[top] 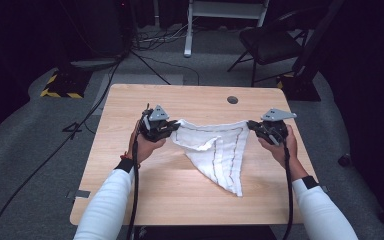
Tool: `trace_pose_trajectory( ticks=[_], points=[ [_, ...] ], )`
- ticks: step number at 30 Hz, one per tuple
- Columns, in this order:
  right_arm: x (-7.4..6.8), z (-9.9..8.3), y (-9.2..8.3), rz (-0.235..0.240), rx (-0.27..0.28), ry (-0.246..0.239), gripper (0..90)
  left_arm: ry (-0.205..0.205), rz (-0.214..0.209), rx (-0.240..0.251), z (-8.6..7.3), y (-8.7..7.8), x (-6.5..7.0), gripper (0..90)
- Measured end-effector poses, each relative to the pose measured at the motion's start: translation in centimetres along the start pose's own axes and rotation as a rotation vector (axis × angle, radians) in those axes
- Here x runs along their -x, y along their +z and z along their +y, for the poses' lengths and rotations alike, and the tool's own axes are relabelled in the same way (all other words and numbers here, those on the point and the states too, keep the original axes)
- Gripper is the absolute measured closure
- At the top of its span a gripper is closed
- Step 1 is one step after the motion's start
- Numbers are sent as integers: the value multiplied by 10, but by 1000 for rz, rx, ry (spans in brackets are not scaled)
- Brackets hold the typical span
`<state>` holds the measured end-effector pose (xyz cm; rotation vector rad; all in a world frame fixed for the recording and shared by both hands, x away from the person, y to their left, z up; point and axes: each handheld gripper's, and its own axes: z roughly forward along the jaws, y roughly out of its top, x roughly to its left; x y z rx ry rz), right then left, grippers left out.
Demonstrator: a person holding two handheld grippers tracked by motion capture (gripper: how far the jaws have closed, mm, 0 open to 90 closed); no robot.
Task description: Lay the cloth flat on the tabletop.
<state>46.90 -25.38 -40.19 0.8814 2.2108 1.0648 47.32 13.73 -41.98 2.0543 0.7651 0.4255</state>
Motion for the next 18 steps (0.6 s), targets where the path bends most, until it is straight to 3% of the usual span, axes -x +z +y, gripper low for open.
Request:
trace_pose_trajectory(
  ticks=[4, 6, 9, 12, 13, 14, 15, 17, 18],
  points=[
    [3, 2, 26, -21, -45, -19, 864, -25, 48, -54, -1, 18, -10, 793],
    [4, 1, 45, -46, -80, -20, 809, -38, 54, -82, -3, 26, -13, 777],
    [3, -1, 52, -71, -96, -14, 760, -12, 80, -164, -10, 39, -14, 762],
    [1, -4, 53, -67, -99, -7, 682, -35, 91, -169, -15, 42, -14, 711],
    [-1, -8, 49, -55, -98, 7, 663, -51, 100, -170, -15, 42, -14, 564],
    [-1, -8, 49, -55, -98, 7, 663, -67, 111, -172, -16, 42, -13, 564],
    [-3, -11, 47, -40, -107, 5, 644, -74, 118, -176, -15, 42, -12, 473],
    [-10, -25, 38, 8, -132, 8, 627, -71, 68, -153, -14, 40, -7, 296],
    [-10, -25, 38, 8, -132, 8, 627, -67, 45, -147, -13, 40, -5, 296]
  ],
)
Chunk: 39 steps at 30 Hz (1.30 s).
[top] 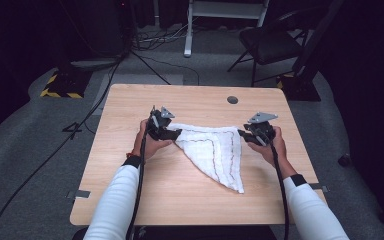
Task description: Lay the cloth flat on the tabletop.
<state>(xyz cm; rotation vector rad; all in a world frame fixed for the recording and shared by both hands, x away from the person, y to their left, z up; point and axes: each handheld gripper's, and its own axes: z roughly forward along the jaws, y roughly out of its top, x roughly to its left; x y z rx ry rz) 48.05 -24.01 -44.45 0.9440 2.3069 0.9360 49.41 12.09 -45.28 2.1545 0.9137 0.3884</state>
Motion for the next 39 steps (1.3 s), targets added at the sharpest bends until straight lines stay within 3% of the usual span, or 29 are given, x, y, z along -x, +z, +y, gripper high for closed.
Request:
trace_pose_trajectory(
  ticks=[4, 6, 10, 12, 15, 18, 20, 23, 28, 33, 39],
  points=[
    [-12, -18, -7, 65, -14, 15, 613, 36, -68, 7, 10, 10, 23, 261],
    [-22, -29, -11, 113, -17, -5, 603, 59, -94, -3, 14, 19, 33, 260],
    [-34, -42, -14, 169, -22, -32, 590, 69, -108, -26, 20, 40, 47, 260],
    [-39, -44, -14, 172, -29, -67, 584, 76, -113, -43, 22, 50, 49, 264],
    [-44, -46, -15, 187, -28, -85, 580, 68, -129, -74, 22, 62, 52, 314],
    [-45, -47, -13, 192, -34, -90, 571, 74, -139, -110, 20, 69, 54, 428],
    [-44, -48, -12, 191, -40, -84, 567, 79, -104, -135, 19, 70, 54, 573],
    [-42, -51, -10, 190, -53, -76, 561, 69, -113, -131, 18, 69, 52, 701],
    [-42, -56, -7, 181, -79, -81, 567, 108, -133, -105, 19, 60, 55, 827],
    [-40, -57, -7, 186, -79, -61, 555, 121, -153, -68, 17, 42, 51, 857],
    [-41, -60, -9, 170, -75, -55, 554, 143, -189, 10, 5, 1, 50, 860]
  ],
)
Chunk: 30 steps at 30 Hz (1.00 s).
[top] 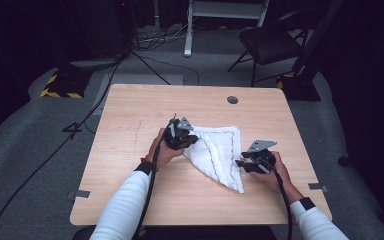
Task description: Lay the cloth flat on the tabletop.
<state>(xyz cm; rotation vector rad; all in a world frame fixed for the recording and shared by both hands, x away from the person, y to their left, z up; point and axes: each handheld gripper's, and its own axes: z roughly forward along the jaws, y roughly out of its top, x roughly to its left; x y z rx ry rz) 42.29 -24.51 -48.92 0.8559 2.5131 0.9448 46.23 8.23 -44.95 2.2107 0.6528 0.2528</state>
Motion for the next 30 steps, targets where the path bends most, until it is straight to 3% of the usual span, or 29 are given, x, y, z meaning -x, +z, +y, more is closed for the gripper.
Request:
trace_pose_trajectory(
  ticks=[4, 11, 15, 23, 26, 30],
  points=[
    [1, -3, -2, -1, 1, 10, 554, 20, -36, 30, -17, -25, 9, 858],
    [-2, -4, -5, -17, -8, 4, 548, 50, -67, 34, -48, -56, 22, 852],
    [-2, -5, -6, -29, -9, 3, 528, 61, -77, 1, -63, -68, 29, 841],
    [-6, -10, -16, -41, -18, -9, 483, 43, -98, -28, -92, -83, 40, 784],
    [-11, -14, -25, -31, 0, -17, 473, 44, -82, -34, -98, -86, 48, 711],
    [-22, -19, -36, -6, 24, -30, 464, 16, -61, -31, -100, -89, 56, 516]
  ],
)
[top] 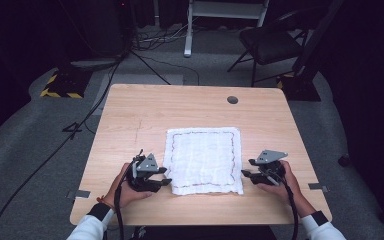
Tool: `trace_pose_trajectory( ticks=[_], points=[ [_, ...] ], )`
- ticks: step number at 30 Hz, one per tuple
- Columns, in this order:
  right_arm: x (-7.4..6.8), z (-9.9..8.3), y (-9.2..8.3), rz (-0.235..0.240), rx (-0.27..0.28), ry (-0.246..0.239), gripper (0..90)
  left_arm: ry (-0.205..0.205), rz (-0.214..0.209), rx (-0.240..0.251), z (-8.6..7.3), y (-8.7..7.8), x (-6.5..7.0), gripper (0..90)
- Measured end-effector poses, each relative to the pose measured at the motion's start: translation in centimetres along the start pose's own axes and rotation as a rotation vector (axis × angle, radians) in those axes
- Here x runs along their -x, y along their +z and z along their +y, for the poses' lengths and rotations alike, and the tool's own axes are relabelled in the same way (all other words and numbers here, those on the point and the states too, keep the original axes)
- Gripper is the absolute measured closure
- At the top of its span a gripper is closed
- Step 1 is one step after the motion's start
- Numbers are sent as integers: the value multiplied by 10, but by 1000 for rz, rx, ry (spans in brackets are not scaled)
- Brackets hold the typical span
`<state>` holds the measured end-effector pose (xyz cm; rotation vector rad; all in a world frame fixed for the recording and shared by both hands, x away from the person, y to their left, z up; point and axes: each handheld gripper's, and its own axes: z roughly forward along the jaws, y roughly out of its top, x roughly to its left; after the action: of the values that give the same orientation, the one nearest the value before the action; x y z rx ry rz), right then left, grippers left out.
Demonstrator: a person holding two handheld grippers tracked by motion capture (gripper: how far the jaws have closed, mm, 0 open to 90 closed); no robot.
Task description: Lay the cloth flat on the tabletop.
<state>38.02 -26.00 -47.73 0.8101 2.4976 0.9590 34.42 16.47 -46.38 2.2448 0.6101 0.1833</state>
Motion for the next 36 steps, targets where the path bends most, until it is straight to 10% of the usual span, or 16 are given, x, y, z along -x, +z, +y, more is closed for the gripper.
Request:
trace_pose_trajectory(
  ticks=[7, 13, 27, 36],
  points=[
    [-24, -3, -4, 68, 2, -51, 439, -35, 15, 40, 2, 3, 7, 353],
    [-36, -5, 1, 101, -34, -100, 439, -8, 12, -57, -2, 20, 10, 412],
    [-33, -27, -15, 69, -33, -62, 429, 16, 34, -160, -6, 30, 20, 451],
    [-33, -34, -24, 67, -46, -23, 455, -2, -16, -138, -8, 23, 31, 432]
  ],
)
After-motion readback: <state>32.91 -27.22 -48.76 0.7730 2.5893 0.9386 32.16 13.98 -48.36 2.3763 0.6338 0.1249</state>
